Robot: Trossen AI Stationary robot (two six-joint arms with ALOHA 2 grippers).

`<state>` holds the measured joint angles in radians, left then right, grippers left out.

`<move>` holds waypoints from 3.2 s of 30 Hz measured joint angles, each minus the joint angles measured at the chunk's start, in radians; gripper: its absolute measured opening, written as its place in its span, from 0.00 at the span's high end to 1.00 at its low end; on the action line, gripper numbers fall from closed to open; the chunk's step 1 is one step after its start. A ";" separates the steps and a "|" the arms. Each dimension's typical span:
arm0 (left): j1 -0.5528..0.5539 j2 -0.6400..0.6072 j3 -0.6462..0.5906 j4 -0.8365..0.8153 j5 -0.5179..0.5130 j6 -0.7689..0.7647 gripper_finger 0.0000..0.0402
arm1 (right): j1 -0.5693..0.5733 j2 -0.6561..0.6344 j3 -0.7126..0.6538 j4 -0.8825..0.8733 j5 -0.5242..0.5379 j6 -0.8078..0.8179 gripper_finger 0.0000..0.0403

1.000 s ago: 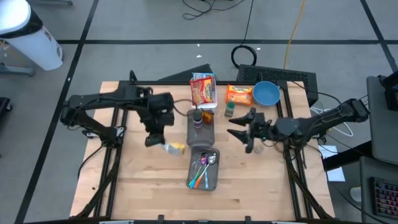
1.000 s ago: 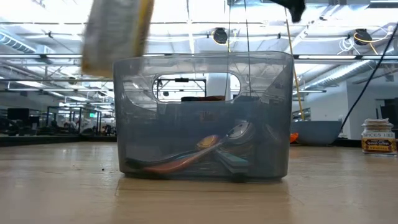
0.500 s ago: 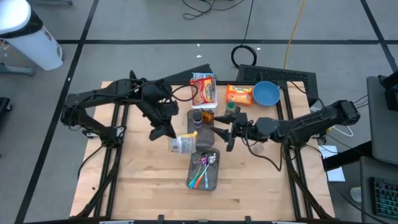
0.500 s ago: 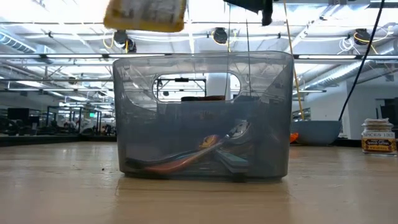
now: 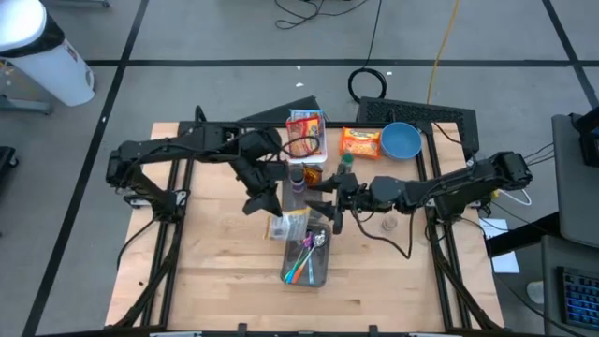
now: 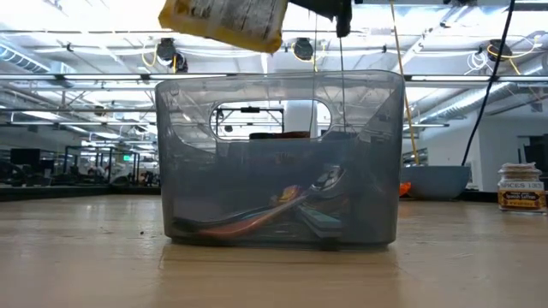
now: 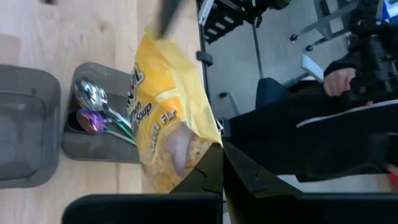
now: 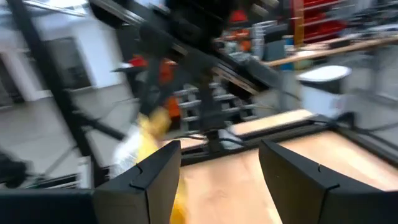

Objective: Pick & Place Food Item
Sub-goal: Put the yellow noodle pack into the white bin

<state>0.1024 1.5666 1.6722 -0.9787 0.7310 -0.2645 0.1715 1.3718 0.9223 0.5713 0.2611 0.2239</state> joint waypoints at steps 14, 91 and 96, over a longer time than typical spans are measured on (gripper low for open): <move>0.000 0.050 0.000 0.016 0.036 0.017 1.00 | -0.038 0.001 0.151 -0.332 -0.267 0.042 0.48; 0.248 -0.123 0.000 0.061 0.074 0.083 0.55 | -0.226 -0.034 0.180 -0.410 -0.426 0.094 1.00; 0.291 -0.229 0.000 0.033 0.011 0.180 0.57 | -0.372 -0.043 0.179 -0.410 -0.537 0.147 1.00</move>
<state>0.3932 1.3381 1.6718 -0.9459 0.7416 -0.0847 -0.2004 1.3293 1.1015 0.1610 -0.2756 0.3714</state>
